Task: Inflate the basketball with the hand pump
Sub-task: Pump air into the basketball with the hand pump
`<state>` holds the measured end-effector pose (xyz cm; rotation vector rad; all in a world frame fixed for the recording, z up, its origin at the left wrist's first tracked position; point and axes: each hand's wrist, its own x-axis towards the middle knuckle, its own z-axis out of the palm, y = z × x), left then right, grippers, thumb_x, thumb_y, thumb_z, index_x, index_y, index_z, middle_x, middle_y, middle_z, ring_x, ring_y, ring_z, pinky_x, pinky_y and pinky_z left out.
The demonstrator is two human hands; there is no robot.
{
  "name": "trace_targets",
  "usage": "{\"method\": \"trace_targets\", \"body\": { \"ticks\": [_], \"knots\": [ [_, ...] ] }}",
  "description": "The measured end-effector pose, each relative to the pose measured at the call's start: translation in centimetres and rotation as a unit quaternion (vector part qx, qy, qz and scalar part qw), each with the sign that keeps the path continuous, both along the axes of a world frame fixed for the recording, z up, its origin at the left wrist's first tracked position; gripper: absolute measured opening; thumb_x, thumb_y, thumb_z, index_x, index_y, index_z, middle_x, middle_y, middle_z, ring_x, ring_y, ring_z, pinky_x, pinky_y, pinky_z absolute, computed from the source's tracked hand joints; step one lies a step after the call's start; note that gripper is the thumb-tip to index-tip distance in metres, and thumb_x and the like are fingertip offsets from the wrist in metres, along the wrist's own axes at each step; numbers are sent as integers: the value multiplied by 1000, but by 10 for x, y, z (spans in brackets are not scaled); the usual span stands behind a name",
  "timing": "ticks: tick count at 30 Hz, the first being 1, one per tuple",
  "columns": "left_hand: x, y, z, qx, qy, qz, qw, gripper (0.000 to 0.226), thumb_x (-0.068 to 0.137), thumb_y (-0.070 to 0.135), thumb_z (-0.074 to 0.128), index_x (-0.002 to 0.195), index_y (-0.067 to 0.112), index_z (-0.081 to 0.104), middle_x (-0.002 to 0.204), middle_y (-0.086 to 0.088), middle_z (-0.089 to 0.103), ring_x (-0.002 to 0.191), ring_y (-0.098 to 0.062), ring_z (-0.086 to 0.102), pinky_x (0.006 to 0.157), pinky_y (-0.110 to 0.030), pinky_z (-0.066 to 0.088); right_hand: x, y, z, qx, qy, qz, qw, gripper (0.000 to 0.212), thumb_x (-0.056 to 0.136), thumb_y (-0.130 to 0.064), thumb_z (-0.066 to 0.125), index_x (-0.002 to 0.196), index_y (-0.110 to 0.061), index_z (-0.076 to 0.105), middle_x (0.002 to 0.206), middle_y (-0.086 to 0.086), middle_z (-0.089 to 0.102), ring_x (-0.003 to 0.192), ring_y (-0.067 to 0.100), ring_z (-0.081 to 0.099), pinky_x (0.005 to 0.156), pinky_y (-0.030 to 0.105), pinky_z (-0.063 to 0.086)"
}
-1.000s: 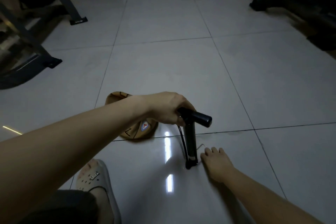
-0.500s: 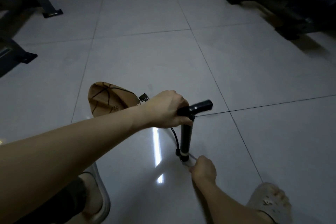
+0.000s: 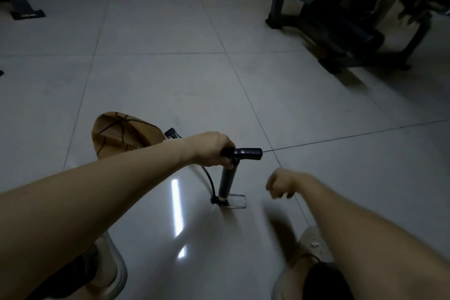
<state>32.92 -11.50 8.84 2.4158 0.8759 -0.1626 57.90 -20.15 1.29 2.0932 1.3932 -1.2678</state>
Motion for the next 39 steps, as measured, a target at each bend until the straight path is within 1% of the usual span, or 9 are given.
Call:
{"method": "trace_targets", "body": {
  "ticks": [5,8,11,15,19,22,25,31,39],
  "knots": [
    [-1,-11,-1,14,-5,-7,1000,22,90,31,73,108,20,70,84,4,62,82,-20,57,66,-27,35,-22,43,134,35,28,21,999,49,85,-1,74,131,-13,61,125,10,69,115,27,67,93,41,57],
    [-2,-13,0,14,3,-5,1000,24,91,32,72,110,19,69,88,2,63,85,-21,58,69,-28,36,-60,49,153,12,2,90,996,72,83,-10,80,147,-13,46,141,9,57,129,28,55,104,45,50],
    [-1,-11,0,1,14,-3,1000,22,91,33,72,108,21,67,90,3,64,88,-21,60,71,-29,39,-85,49,136,-49,-40,162,985,66,81,-20,83,140,-9,54,133,8,61,125,26,58,106,46,49],
    [2,4,0,-44,73,13,996,30,87,42,76,102,17,67,87,-1,67,80,-20,63,67,-30,45,-85,64,108,-126,-9,142,982,33,85,-17,79,112,0,71,108,13,76,99,25,73,97,44,56],
    [18,23,8,-215,161,64,961,24,87,32,78,76,15,63,61,3,55,50,-12,52,50,-23,39,-83,75,101,-152,83,90,981,12,88,-17,76,90,-6,71,74,8,70,60,17,64,61,28,55],
    [25,34,30,-375,251,31,892,29,92,21,64,66,21,51,53,7,38,42,-7,34,42,-18,25,-79,85,115,-213,99,112,966,29,90,-21,72,64,-16,60,54,0,53,42,9,42,43,18,34],
    [25,53,68,-455,239,34,857,37,92,14,54,58,22,41,48,8,29,36,-6,23,36,-17,17,-72,102,154,-233,114,117,959,43,92,-22,67,54,-20,48,45,-5,38,37,7,28,40,18,20],
    [23,80,123,-425,232,24,874,40,93,14,54,60,24,34,47,10,25,37,-5,18,37,-18,13,-69,117,208,-159,108,116,975,47,90,-18,69,53,-22,40,47,-5,29,42,10,20,46,23,13],
    [32,53,9,-404,308,47,860,43,91,10,59,58,24,37,46,8,27,36,-7,20,40,-18,12,-81,101,91,-184,55,127,973,28,86,-9,66,66,-20,50,54,-3,33,46,11,25,47,24,20]
  ]
}}
